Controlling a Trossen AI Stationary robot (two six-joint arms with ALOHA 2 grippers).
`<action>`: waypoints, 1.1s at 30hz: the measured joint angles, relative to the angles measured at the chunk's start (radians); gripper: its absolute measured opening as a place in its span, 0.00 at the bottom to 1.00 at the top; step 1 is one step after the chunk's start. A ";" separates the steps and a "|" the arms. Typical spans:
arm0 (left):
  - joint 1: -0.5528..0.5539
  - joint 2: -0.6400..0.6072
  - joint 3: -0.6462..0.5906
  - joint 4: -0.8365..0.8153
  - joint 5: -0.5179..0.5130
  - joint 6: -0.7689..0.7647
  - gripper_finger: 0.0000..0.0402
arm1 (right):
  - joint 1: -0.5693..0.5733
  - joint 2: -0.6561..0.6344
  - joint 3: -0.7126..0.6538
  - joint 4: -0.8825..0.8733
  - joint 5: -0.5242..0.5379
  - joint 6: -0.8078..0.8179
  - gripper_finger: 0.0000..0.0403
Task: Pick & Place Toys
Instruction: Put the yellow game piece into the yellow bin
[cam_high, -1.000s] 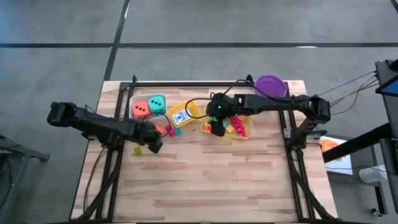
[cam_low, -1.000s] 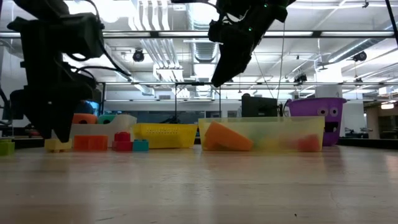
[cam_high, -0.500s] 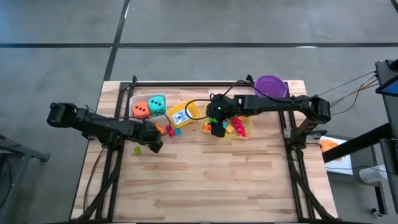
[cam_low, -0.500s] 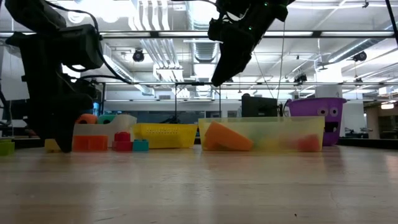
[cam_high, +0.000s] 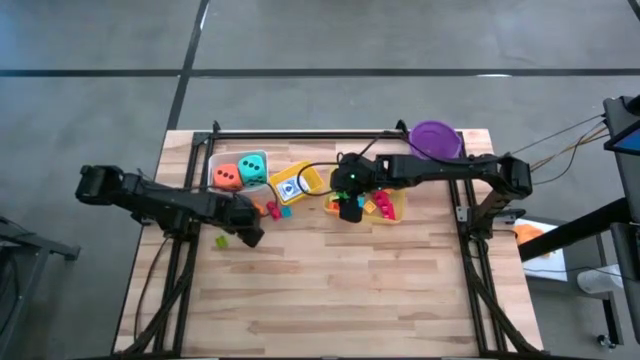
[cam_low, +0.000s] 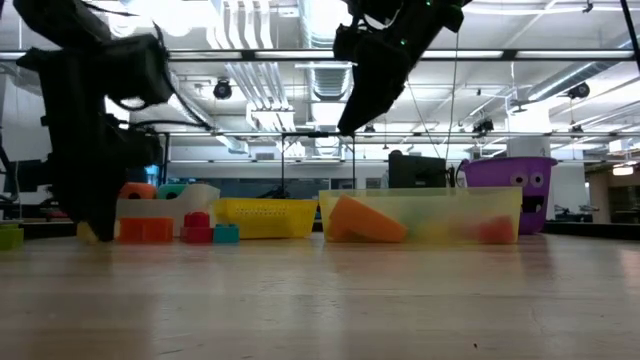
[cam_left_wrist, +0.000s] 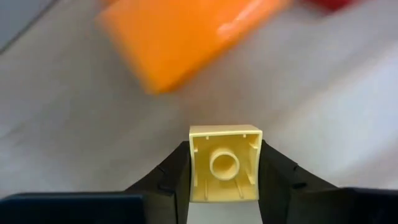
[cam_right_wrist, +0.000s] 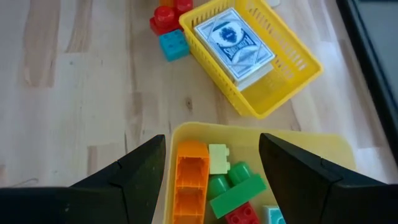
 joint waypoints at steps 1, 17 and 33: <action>-0.001 -0.005 0.014 0.009 0.012 0.018 0.30 | 0.008 -0.002 0.000 0.002 0.016 -0.010 0.63; -0.003 -0.265 0.123 0.690 0.020 0.351 0.30 | 0.396 -0.105 -0.030 0.372 0.488 -0.422 0.63; -0.002 -0.170 0.184 1.139 0.211 0.521 0.30 | 0.457 -0.069 -0.074 0.938 0.563 -0.730 0.63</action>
